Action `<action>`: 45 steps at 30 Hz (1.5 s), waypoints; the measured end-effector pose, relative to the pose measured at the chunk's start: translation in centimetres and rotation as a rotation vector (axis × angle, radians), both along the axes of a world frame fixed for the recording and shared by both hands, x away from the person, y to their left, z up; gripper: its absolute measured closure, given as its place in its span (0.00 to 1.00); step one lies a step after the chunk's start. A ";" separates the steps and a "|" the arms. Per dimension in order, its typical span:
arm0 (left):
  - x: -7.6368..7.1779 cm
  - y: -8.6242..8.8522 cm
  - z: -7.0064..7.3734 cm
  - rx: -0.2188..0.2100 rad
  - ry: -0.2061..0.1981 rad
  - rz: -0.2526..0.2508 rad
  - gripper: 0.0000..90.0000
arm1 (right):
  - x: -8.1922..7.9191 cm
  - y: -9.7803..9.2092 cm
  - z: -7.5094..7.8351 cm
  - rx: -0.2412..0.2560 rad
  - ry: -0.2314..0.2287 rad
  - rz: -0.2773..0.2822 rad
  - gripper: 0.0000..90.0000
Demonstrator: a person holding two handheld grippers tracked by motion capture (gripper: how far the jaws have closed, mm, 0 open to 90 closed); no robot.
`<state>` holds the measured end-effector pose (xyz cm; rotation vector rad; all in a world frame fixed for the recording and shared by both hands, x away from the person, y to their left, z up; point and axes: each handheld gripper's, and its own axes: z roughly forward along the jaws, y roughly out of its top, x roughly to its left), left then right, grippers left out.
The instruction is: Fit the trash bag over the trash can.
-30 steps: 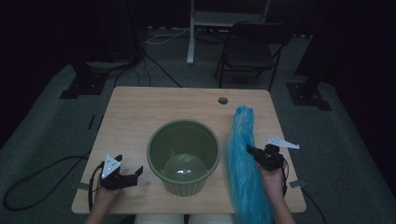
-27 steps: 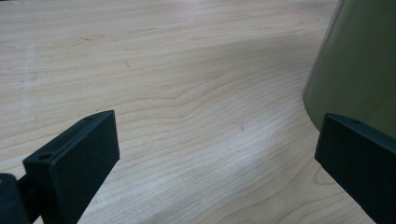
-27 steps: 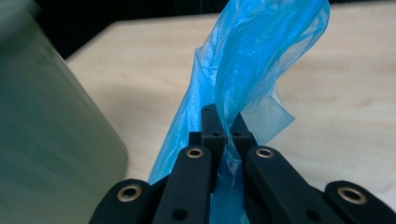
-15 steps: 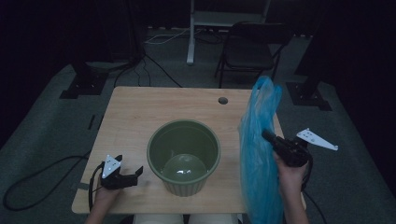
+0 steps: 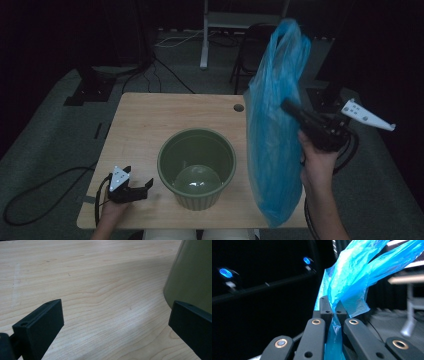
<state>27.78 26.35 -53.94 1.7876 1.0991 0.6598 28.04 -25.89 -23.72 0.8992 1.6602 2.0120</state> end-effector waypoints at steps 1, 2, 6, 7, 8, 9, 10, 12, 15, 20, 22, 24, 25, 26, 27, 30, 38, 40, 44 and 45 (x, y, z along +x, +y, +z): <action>0.0 0.0 0.0 -0.001 -0.001 0.000 0.00 | 0.0 0.6 1.6 0.013 -0.028 0.024 1.00; 0.0 0.0 0.0 -0.001 -0.002 -0.001 0.00 | 0.0 0.8 2.2 0.026 -0.041 0.037 1.00; 0.0 -0.1 0.0 -0.001 -0.002 -0.003 0.00 | -0.1 2.5 5.3 0.062 -0.118 0.063 1.00; 0.0 -0.1 0.0 -0.002 -0.001 -0.004 0.00 | -0.1 2.9 5.9 0.066 -0.136 0.069 1.00; 0.0 0.0 0.0 -0.002 0.000 -0.006 0.00 | -0.1 3.4 6.6 0.065 -0.152 0.067 1.00; 0.0 0.0 0.0 -0.003 0.001 -0.007 0.00 | 0.1 3.8 7.1 0.070 -0.167 0.066 1.00; 0.0 0.0 0.0 -0.002 0.002 -0.007 0.00 | 0.2 4.2 7.6 0.079 -0.175 0.075 1.00; 0.0 0.0 0.0 -0.001 0.006 -0.012 0.00 | 0.8 5.1 8.5 0.075 -0.183 0.081 1.00; -0.1 0.1 0.1 0.001 0.009 -0.015 0.00 | 1.7 6.5 9.3 0.075 -0.181 0.096 1.00; -0.1 0.1 0.1 0.000 0.009 -0.019 0.00 | 3.9 8.6 10.4 0.095 -0.174 0.091 1.00; -0.1 0.0 0.1 0.006 0.011 -0.022 0.00 | 4.7 9.4 10.6 0.088 -0.181 0.072 1.00; -0.1 0.1 0.1 0.001 0.012 -0.022 0.00 | 5.4 10.2 10.3 0.094 -0.187 0.056 1.00; -0.1 0.2 0.1 0.002 0.014 -0.021 0.00 | 5.9 10.6 10.1 0.093 -0.183 0.057 1.00; -0.1 0.2 0.1 0.000 0.013 -0.021 0.00 | 6.3 10.9 9.9 0.088 -0.175 0.050 1.00; -0.1 0.2 0.1 0.000 0.015 -0.021 0.00 | 6.6 11.2 9.4 0.099 -0.171 0.049 1.00; -0.2 0.3 0.1 -0.003 0.015 -0.022 0.00 | 7.3 12.1 7.5 0.109 -0.159 0.050 1.00; -0.2 0.1 0.2 0.004 0.020 -0.030 0.00 | 7.9 13.9 0.5 0.048 -0.083 0.109 1.00; -0.2 0.1 0.2 0.006 0.020 -0.030 0.00 | 7.5 13.9 -1.3 0.037 -0.057 0.129 1.00; -0.1 0.1 0.1 0.015 0.029 -0.019 0.00 | 6.5 13.4 -3.8 0.030 -0.022 0.158 1.00; 0.0 0.1 0.1 0.018 0.040 -0.014 0.00 | 6.2 13.2 -4.6 0.022 -0.007 0.171 1.00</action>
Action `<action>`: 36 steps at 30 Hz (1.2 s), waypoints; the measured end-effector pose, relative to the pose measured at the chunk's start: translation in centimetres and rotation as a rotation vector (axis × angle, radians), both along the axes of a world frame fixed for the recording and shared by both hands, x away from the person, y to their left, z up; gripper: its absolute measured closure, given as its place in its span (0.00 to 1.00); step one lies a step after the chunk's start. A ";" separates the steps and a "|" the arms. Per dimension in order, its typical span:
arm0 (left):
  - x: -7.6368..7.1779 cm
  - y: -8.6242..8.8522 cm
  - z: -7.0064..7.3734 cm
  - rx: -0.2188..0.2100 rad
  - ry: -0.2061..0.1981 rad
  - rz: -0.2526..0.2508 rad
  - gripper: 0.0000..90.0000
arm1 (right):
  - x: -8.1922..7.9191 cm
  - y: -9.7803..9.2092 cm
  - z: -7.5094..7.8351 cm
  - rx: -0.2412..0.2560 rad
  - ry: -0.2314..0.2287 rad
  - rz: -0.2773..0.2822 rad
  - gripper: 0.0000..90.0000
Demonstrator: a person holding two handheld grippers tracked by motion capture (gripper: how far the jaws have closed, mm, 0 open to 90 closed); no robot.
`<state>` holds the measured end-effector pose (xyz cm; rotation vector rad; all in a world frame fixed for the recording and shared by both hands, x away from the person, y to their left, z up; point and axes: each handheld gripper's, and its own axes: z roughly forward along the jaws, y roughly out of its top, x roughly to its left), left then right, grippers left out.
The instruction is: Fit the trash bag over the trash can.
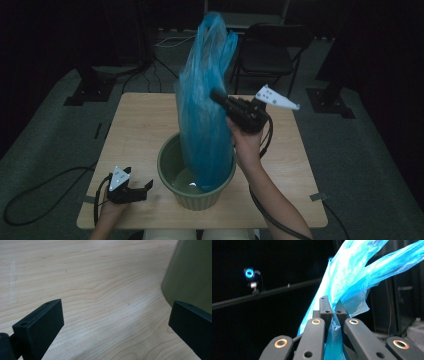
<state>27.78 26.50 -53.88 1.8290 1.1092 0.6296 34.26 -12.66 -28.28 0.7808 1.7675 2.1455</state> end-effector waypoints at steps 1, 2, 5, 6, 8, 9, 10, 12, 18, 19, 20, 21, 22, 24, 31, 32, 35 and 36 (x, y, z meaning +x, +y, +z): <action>0.0 0.0 0.0 -0.001 0.007 -0.001 0.00 | -0.7 -0.3 -1.5 -0.013 0.038 0.035 1.00; 0.0 0.0 0.0 -0.001 0.007 -0.001 0.00 | -0.7 -0.3 -1.5 -0.013 0.038 0.035 1.00; 0.0 -0.1 0.4 -0.005 0.007 0.000 0.00 | -2.3 -0.7 -3.6 -0.079 0.065 0.065 0.99; -0.1 -0.2 0.6 -0.010 0.003 -0.003 0.00 | -2.6 -0.8 -4.0 -0.088 0.073 0.068 0.98; -0.1 -0.3 0.9 -0.016 0.007 -0.002 0.00 | -3.3 -0.9 -5.1 -0.108 0.109 0.092 0.97; -0.2 -0.3 1.1 -0.020 0.007 -0.005 0.00 | -3.8 -1.0 -5.7 -0.121 0.127 0.098 0.97; -0.2 -0.3 1.4 -0.013 0.009 -0.006 0.00 | -4.1 -1.0 -6.1 -0.141 0.138 0.101 0.97; -0.3 -0.3 1.8 -0.013 0.003 -0.005 0.00 | -4.7 -1.0 -7.0 -0.171 0.156 0.107 0.97; -0.3 -0.2 3.9 -0.034 -0.010 -0.001 0.00 | -5.4 -1.5 -9.0 -0.196 0.209 0.107 0.96; -0.3 -0.2 4.5 -0.041 -0.011 -0.009 0.00 | -5.4 -1.6 -9.2 -0.192 0.223 0.115 0.96; -0.3 -0.2 5.2 -0.042 -0.009 -0.010 0.00 | -5.3 -1.6 -9.4 -0.194 0.225 0.115 0.96; -0.2 -0.2 6.0 -0.046 -0.011 -0.010 0.00 | -5.3 -1.6 -9.4 -0.199 0.224 0.111 0.96; -0.2 -0.2 6.8 -0.055 -0.020 -0.011 0.00 | -5.2 -1.6 -9.3 -0.201 0.223 0.106 0.96; 0.0 -0.1 8.8 -0.074 -0.037 -0.009 0.00 | -5.2 -1.7 -8.9 -0.192 0.213 0.096 0.96; 1.3 -1.2 15.8 -0.112 -0.073 -0.070 0.00 | -5.2 -1.5 -7.1 -0.193 0.166 0.085 0.96; 1.5 -1.6 16.6 -0.137 -0.063 -0.092 0.00 | -5.2 -1.4 -6.9 -0.194 0.161 0.084 0.96; 1.7 -2.9 18.6 -0.186 -0.023 -0.164 0.01 | -5.3 -1.3 -6.6 -0.200 0.150 0.085 0.95; 1.6 -3.4 19.1 -0.201 -0.013 -0.188 0.00 | -5.3 -1.3 -6.5 -0.200 0.148 0.084 0.95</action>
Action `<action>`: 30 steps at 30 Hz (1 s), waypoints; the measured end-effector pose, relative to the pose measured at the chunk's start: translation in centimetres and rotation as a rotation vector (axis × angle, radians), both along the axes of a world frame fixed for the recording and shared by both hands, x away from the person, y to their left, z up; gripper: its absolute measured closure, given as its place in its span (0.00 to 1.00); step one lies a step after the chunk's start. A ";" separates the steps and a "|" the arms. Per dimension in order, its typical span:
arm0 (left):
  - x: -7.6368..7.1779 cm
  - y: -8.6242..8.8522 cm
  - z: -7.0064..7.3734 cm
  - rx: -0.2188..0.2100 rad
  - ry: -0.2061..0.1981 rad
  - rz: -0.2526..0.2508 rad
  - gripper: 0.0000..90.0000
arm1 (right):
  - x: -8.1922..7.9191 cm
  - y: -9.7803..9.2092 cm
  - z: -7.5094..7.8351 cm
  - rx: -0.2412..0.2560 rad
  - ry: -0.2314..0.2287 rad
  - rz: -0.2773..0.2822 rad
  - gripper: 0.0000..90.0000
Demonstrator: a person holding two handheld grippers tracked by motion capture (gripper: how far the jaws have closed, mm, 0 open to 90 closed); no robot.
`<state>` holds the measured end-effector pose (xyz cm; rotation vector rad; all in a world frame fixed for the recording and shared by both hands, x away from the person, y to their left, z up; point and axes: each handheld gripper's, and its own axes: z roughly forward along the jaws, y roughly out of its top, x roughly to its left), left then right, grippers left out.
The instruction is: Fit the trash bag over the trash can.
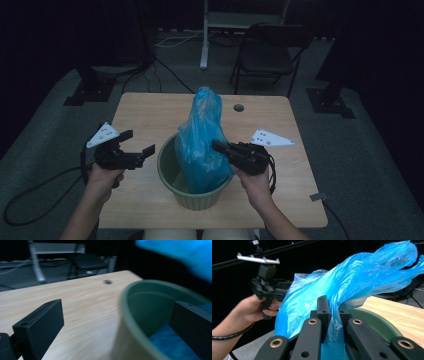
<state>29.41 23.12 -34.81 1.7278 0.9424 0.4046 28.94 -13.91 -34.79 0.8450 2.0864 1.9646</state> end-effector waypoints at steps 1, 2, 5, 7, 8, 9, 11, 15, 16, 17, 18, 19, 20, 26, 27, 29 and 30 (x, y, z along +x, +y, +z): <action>-0.1 -0.5 0.4 -0.016 0.009 -0.030 0.00 | 0.0 0.0 0.0 -0.002 -0.001 -0.002 0.95; -0.2 -0.9 0.7 -0.031 0.014 -0.059 0.00 | 0.0 0.0 0.1 -0.003 0.000 0.001 0.95; -0.7 -2.4 1.4 -0.065 0.028 -0.163 0.00 | -0.1 0.0 0.2 -0.005 -0.002 0.002 0.95; -0.8 -3.3 1.7 -0.027 0.036 -0.201 0.00 | -0.1 0.0 0.2 -0.006 -0.007 -0.002 0.95; -0.7 -3.7 1.8 -0.019 0.046 -0.210 0.00 | -0.1 0.0 0.2 -0.006 -0.008 0.000 0.95; -0.5 -4.1 1.8 -0.015 0.064 -0.221 0.01 | 0.0 0.0 0.3 -0.007 -0.011 -0.001 0.95; 0.1 -4.6 1.8 -0.033 0.096 -0.234 0.01 | 0.0 0.0 0.3 -0.004 -0.008 0.000 0.95; 0.8 -5.3 1.8 -0.062 0.118 -0.268 0.14 | 0.1 0.1 0.2 -0.003 -0.006 -0.001 0.95; 0.9 -5.5 1.8 -0.064 0.114 -0.281 0.14 | 0.1 0.1 0.2 -0.005 -0.007 -0.001 0.95; 0.9 -5.6 1.8 -0.066 0.110 -0.284 0.17 | 0.1 0.1 0.1 -0.006 -0.008 -0.001 0.95; 1.0 -5.8 1.8 -0.068 0.115 -0.296 0.18 | 0.1 0.1 0.2 -0.005 -0.007 -0.002 0.95; 1.0 -5.9 1.8 -0.070 0.118 -0.309 0.18 | 0.2 0.1 0.2 -0.005 -0.006 -0.002 0.95; 1.0 -6.0 1.8 -0.077 0.119 -0.320 0.23 | 0.2 0.1 0.2 -0.005 -0.007 -0.003 0.95; 1.0 -6.3 1.7 -0.089 0.114 -0.380 0.85 | 0.5 0.0 0.2 0.001 -0.002 -0.009 0.95; 1.0 -6.3 1.7 -0.080 0.106 -0.383 0.93 | 0.5 -0.1 0.2 0.001 -0.001 -0.010 0.95; 0.8 -6.1 1.6 -0.078 0.098 -0.383 0.99 | 0.5 -0.2 0.2 0.004 0.002 -0.011 0.95; 0.6 -6.0 1.6 -0.066 0.085 -0.376 0.99 | 0.4 -0.3 0.2 0.005 -0.001 -0.012 0.95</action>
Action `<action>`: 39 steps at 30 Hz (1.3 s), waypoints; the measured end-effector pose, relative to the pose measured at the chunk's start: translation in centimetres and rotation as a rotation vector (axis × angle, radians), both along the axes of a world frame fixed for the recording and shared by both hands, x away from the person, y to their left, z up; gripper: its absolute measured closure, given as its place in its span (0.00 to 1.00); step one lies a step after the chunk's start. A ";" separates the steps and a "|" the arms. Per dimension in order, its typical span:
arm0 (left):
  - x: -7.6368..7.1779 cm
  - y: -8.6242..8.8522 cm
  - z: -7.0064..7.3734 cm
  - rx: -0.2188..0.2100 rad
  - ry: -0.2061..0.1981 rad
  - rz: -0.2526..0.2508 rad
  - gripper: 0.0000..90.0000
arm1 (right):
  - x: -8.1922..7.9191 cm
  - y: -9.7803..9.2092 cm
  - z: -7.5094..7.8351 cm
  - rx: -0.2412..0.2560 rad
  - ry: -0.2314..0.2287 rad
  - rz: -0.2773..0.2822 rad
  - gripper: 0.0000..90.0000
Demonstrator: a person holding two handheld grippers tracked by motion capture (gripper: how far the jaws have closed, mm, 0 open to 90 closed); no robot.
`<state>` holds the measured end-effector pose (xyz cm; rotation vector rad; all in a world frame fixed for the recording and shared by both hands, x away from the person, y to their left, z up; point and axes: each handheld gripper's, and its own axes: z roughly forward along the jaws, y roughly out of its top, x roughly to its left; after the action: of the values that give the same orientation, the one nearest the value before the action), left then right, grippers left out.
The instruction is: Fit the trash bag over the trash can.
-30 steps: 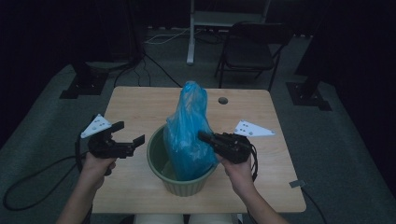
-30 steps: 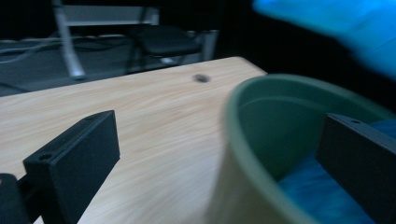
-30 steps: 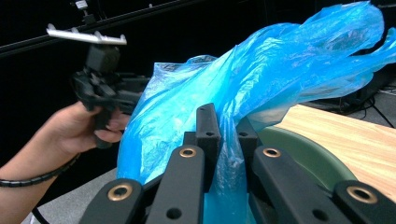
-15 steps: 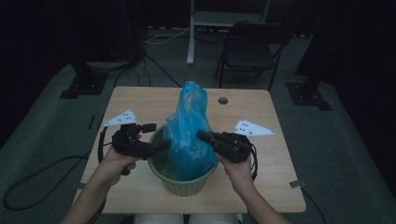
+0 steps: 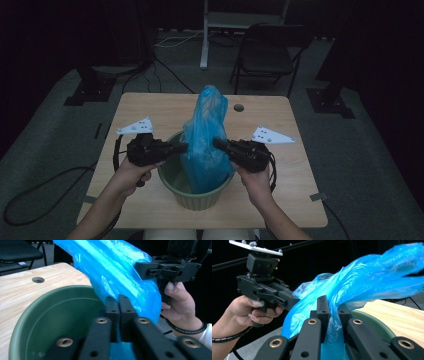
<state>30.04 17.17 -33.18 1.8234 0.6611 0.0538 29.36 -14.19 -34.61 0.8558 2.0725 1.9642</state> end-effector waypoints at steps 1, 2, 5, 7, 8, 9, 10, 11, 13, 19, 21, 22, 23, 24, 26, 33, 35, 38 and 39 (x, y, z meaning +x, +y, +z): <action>-0.2 0.2 0.0 -0.002 -0.005 -0.006 1.00 | -0.1 -0.1 0.0 0.001 -0.002 0.000 0.95; -0.4 0.3 -0.1 -0.002 -0.008 -0.003 1.00 | -0.3 -0.3 0.0 0.001 -0.005 0.002 0.95; -1.4 0.9 -0.1 0.009 -0.030 0.010 1.00 | -1.1 -0.8 0.1 0.006 -0.012 0.005 0.94; -2.0 1.4 -0.3 0.009 -0.036 0.009 1.00 | -1.9 -1.4 -0.1 0.015 -0.018 0.005 0.94; -2.3 1.7 -0.4 0.008 -0.034 0.014 1.00 | -2.3 -1.7 -0.2 0.015 -0.019 0.001 0.95; -2.5 1.9 -0.6 0.014 -0.036 0.006 1.00 | -2.8 -2.1 -0.4 0.020 -0.018 0.000 0.95; -2.9 2.1 -0.7 0.019 -0.041 0.014 1.00 | -3.2 -2.4 -0.6 0.028 -0.011 0.009 0.96; -3.1 2.3 -0.9 0.013 -0.034 0.007 1.00 | -3.7 -2.7 -0.8 0.027 -0.008 0.012 0.97; -3.7 2.5 -1.2 0.022 -0.042 0.004 1.00 | -4.6 -3.3 -1.1 0.027 -0.015 0.011 0.97; -5.7 2.6 -2.1 0.024 -0.053 -0.059 1.00 | -7.1 -4.4 -2.6 0.025 0.012 0.044 0.96; -6.2 2.5 -2.6 0.041 -0.053 -0.075 1.00 | -7.8 -4.6 -3.3 0.024 0.043 0.076 0.97; -6.3 2.5 -2.9 0.051 -0.049 -0.071 1.00 | -8.0 -4.6 -3.7 0.037 0.072 0.097 0.97; -6.3 2.6 -3.3 0.064 -0.047 -0.072 1.00 | -8.2 -4.5 -4.1 0.033 0.099 0.121 0.97; -6.3 2.7 -3.6 0.058 -0.039 -0.073 1.00 | -8.4 -4.4 -4.5 0.026 0.125 0.136 0.97; -6.1 2.9 -4.2 0.042 -0.017 -0.069 1.00 | -8.8 -4.2 -5.5 0.004 0.169 0.169 0.98; -5.9 2.9 -5.1 0.024 0.006 -0.087 1.00 | -8.7 -3.8 -10.3 -0.012 0.347 0.252 0.97; -6.0 2.9 -5.1 0.025 0.002 -0.099 1.00 | -8.2 -3.8 -11.9 -0.025 0.401 0.245 0.98; -6.3 2.7 -5.2 0.034 -0.002 -0.120 1.00 | -7.4 -4.3 -13.6 0.020 0.472 0.240 1.00; -6.4 2.5 -5.2 0.039 -0.008 -0.118 1.00 | -7.4 -4.3 -13.8 0.012 0.467 0.222 1.00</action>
<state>23.65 19.71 -38.42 1.8958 0.5496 -0.0043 21.99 -18.53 -48.38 1.2337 2.5057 2.0348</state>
